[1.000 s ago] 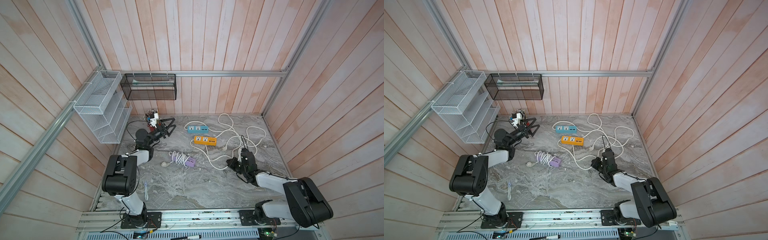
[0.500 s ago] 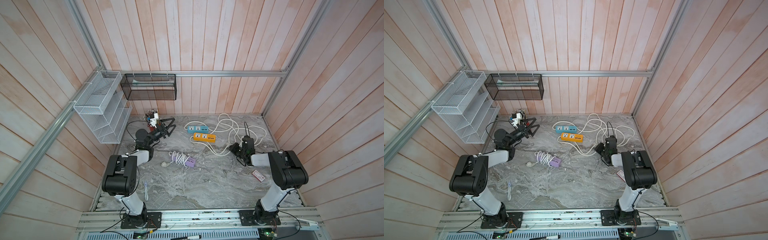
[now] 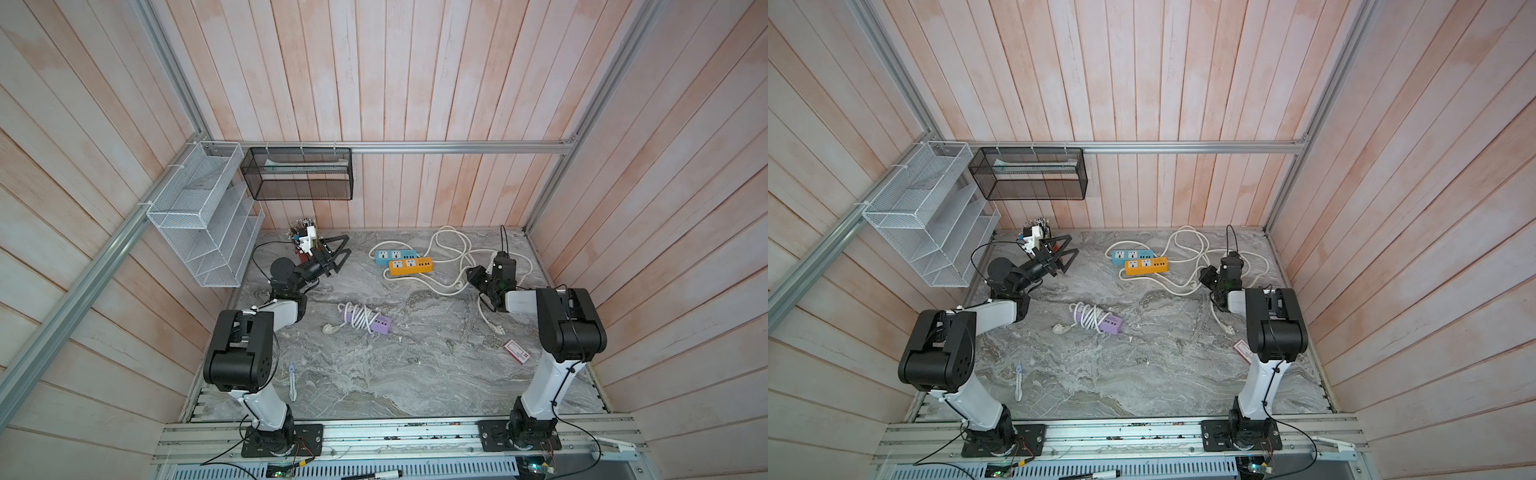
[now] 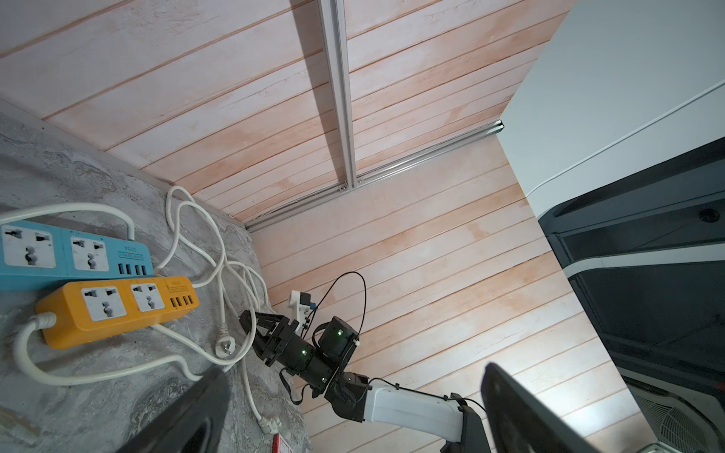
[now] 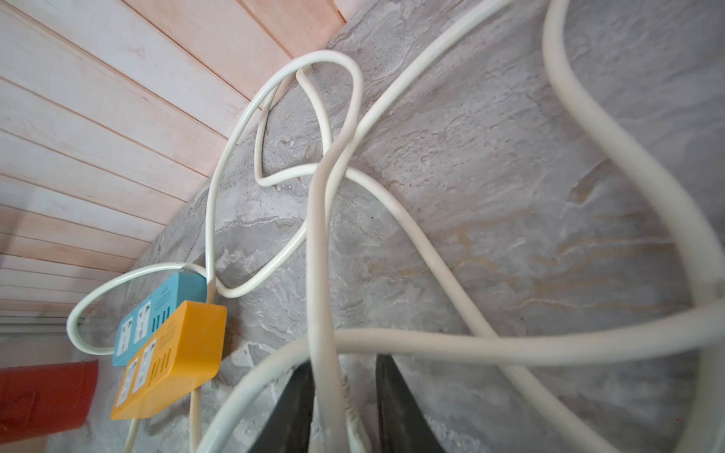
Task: Unwrap the cord wrapped around the power strip
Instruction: Adjust the power cord at the center of the board, then pick up the power strip from the center of the board.
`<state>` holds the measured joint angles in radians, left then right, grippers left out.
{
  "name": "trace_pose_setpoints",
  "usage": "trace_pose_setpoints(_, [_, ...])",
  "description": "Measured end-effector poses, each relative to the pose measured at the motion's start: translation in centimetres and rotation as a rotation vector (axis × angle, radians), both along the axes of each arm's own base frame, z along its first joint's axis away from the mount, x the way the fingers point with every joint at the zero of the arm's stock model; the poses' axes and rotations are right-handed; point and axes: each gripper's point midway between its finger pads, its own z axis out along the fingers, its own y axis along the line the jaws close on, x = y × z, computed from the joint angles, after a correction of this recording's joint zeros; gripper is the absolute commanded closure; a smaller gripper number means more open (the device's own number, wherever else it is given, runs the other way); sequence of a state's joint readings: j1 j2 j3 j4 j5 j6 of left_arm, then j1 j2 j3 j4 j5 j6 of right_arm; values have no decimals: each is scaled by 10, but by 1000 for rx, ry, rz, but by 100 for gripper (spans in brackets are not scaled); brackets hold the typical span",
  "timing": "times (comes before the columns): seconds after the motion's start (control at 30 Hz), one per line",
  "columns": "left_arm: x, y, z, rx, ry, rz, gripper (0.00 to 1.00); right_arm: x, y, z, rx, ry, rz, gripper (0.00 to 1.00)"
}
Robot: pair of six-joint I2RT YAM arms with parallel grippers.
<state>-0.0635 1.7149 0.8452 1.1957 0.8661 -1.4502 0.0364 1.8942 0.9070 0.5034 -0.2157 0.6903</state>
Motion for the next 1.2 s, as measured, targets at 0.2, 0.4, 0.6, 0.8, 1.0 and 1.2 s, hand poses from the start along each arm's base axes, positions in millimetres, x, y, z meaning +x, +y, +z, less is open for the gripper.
trace_pose_setpoints(0.2, [-1,4,4,19,-7,19,0,-32,8,26,24,-34,49,26])
trace_pose_setpoints(0.4, [-3,5,5,62,-6,33,0,-64,13,68,26,-107,77,1])
trace_pose_setpoints(0.6, [-10,6,19,127,-54,52,0,-91,31,109,-22,-175,133,1])
trace_pose_setpoints(0.8, [-11,6,39,179,-108,70,0,-112,46,155,-59,-283,188,1])
trace_pose_setpoints(1.0, [-12,6,73,205,-189,79,0,-124,63,198,-75,-379,260,1])
trace_pose_setpoints(1.2, [-13,-3,160,220,-425,98,0,-141,97,216,-59,-433,367,1])
